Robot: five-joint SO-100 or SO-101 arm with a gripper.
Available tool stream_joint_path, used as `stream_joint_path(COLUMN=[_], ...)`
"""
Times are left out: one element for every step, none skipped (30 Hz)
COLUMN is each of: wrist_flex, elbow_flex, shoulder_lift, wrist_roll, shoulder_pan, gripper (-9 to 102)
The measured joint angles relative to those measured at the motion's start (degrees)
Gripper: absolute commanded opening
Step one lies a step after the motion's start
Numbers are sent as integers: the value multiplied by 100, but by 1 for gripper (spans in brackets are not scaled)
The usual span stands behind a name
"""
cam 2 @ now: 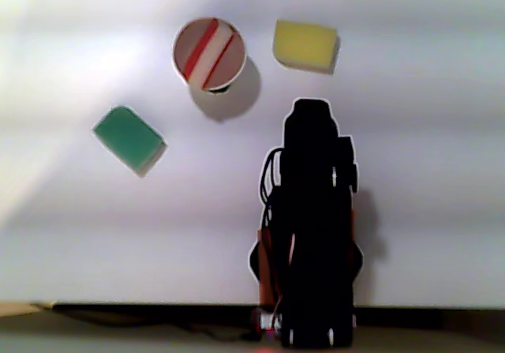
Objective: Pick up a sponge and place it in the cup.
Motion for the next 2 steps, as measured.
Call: stream_joint_path(wrist_flex=[0, 0], elbow_flex=[0, 0], shoulder_lift=[0, 0], wrist_roll=[0, 0], shoulder_pan=[0, 0], gripper=[0, 0])
